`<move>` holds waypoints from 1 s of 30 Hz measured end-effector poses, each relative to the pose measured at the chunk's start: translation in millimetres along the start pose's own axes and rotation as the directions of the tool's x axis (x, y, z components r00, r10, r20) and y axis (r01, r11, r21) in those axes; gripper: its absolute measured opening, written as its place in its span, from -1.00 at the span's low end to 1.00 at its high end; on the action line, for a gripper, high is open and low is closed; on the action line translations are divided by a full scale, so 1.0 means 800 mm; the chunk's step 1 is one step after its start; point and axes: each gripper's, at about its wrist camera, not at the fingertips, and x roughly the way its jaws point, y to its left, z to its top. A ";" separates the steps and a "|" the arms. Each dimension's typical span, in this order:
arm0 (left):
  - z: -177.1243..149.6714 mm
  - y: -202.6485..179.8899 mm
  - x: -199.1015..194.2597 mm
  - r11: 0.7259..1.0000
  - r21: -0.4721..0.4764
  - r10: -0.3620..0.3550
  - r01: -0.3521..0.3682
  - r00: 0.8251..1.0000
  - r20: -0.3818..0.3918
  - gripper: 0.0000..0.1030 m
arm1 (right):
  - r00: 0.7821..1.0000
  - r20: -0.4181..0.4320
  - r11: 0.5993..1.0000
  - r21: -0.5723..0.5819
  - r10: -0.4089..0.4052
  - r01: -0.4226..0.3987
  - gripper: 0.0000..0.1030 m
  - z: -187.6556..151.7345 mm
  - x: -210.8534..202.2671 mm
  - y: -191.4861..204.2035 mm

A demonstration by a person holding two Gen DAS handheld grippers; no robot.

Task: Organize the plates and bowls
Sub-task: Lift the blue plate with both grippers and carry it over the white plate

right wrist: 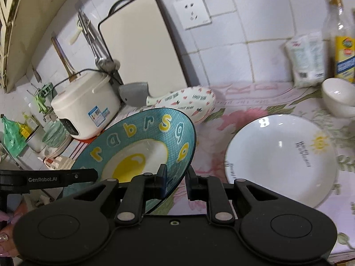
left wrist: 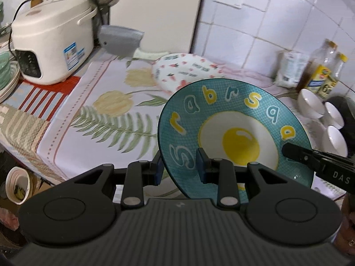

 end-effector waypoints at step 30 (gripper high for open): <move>-0.001 -0.155 0.077 0.983 0.133 -0.105 0.125 0.984 -0.143 -0.45 | 0.989 -0.005 0.975 0.172 -0.146 0.144 -0.57 -0.032 -0.073 -0.137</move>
